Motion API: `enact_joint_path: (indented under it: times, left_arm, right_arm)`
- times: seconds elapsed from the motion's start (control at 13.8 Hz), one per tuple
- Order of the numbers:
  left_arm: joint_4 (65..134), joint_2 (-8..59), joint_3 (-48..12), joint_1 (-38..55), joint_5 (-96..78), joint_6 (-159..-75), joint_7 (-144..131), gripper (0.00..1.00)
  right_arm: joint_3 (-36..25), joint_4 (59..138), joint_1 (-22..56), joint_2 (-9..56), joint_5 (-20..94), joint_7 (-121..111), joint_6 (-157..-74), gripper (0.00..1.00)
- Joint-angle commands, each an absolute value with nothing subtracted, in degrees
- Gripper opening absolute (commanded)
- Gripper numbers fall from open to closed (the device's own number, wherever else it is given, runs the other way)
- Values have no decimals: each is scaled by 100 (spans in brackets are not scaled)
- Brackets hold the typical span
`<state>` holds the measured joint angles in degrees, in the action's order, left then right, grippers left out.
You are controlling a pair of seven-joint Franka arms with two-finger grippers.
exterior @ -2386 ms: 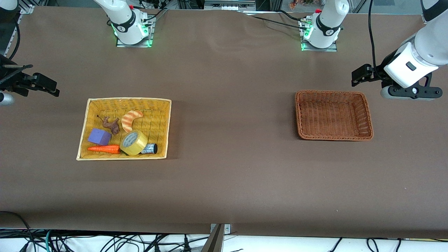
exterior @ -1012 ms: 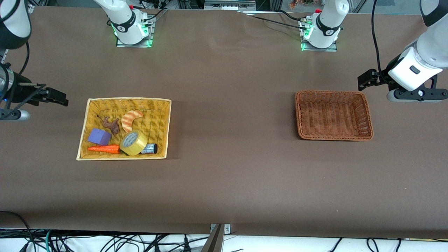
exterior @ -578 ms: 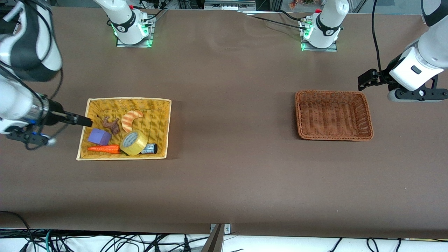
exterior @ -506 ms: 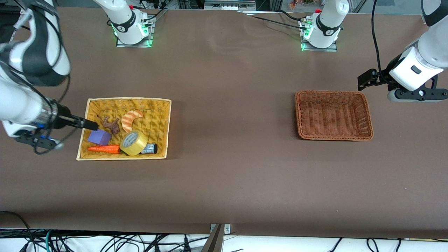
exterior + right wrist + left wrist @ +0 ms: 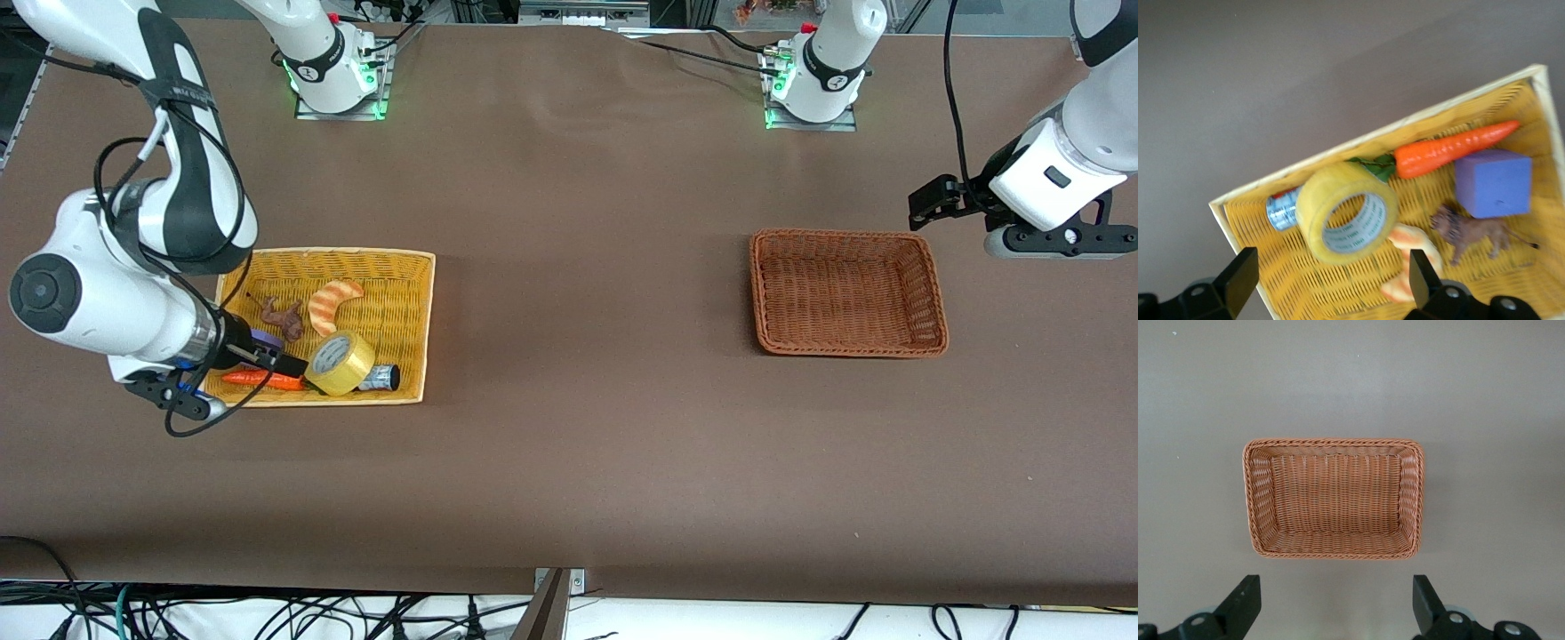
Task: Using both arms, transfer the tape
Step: 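Reach the right gripper down to the clear tape roll in the tray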
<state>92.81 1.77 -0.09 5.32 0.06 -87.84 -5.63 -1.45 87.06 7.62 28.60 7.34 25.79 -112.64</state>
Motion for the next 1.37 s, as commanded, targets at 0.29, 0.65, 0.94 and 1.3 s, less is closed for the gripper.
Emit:
enact_joint_path:
  times: [0.29, 0.65, 0.94, 1.3]
  left_arm:
    - [9316, 97, -70, 457, -97, -8824, -571, 100]
    - [9316, 97, -70, 457, -88, -8824, -571, 100]
    - [9316, 105, -70, 457, -88, -8824, -571, 100]
    - [9316, 105, -62, 457, -88, -8824, -571, 100]
  right_arm:
    - [-141, 9509, 878, 2900, 1019, 2909, -12462, 100]
    - [-141, 9589, 1099, 2961, 1020, 3472, -12726, 100]
    - [-141, 9966, 1099, 2962, 1020, 3560, -13218, 100]
    - [-141, 10125, 1099, 2979, 1292, 3560, -13421, 100]
